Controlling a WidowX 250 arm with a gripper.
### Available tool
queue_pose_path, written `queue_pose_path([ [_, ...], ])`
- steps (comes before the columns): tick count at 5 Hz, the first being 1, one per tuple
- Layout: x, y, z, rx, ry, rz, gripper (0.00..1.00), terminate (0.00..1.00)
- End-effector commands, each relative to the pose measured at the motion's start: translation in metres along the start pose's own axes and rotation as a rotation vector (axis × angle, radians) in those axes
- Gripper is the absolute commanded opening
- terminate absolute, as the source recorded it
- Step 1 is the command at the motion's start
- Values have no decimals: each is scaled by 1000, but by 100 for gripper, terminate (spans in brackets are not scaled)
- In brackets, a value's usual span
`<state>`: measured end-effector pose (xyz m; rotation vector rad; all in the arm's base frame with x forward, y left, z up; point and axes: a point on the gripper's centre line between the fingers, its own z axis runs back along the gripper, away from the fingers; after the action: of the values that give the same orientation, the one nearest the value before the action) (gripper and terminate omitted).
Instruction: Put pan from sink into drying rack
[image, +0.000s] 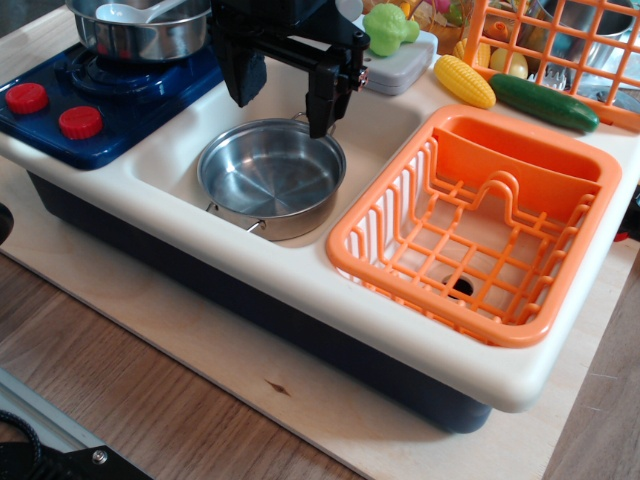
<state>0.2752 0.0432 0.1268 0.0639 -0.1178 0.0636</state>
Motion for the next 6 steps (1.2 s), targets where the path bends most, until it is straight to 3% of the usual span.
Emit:
queue_pose_path([
  [1,0,0,0,0,0,0,100,0],
  [2,-6,-5,2,31,-25,-173,100,0],
  [3,-4,-4,-3,-15,-7,-304,100,0],
  [5,0,-4,-18,-10,-24,-475,100,0],
  [6,-7,-9,-25,-36,-44,-514,100,0],
])
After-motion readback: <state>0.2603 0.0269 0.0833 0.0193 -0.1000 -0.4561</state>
